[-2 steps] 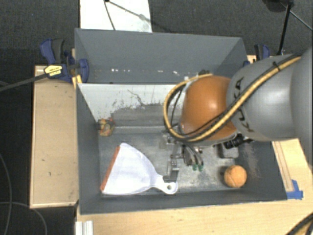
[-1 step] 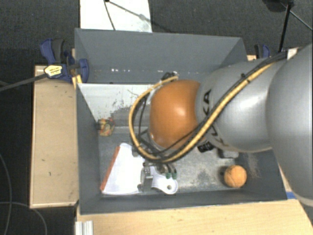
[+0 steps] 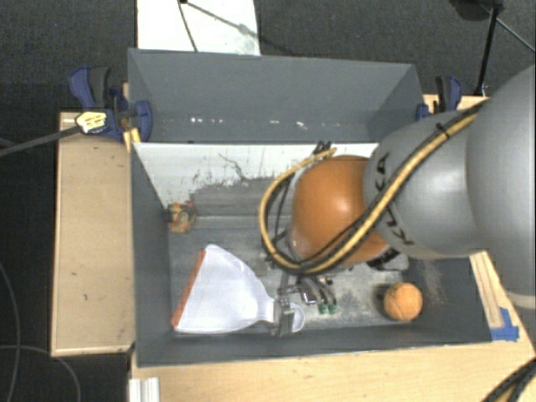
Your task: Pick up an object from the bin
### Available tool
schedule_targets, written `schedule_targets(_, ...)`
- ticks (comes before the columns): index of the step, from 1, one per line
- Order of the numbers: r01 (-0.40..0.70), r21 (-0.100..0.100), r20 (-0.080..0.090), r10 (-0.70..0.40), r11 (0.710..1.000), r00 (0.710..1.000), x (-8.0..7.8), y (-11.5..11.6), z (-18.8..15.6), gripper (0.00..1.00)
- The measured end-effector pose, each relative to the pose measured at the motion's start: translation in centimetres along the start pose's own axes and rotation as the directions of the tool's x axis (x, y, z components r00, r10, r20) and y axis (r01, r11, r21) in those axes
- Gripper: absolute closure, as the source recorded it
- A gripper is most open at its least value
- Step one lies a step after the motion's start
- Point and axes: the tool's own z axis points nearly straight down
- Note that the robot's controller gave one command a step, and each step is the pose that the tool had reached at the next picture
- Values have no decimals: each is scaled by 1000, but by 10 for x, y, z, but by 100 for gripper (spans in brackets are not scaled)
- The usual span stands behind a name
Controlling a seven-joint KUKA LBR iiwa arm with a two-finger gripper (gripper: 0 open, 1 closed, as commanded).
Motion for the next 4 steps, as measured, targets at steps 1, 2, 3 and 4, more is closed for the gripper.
schedule_targets(1, -210, 0, -1, 210, 978, 978, 1, -20, 52, 0)
schedule_targets(2, -93, -2, -2, 93, 996, 996, 4, -32, 51, 100)
schedule_targets(3, -93, -2, -2, 93, 996, 996, 4, -32, 51, 100)
schedule_targets(4, -93, -2, -3, 93, 996, 996, 4, -31, 49, 100)
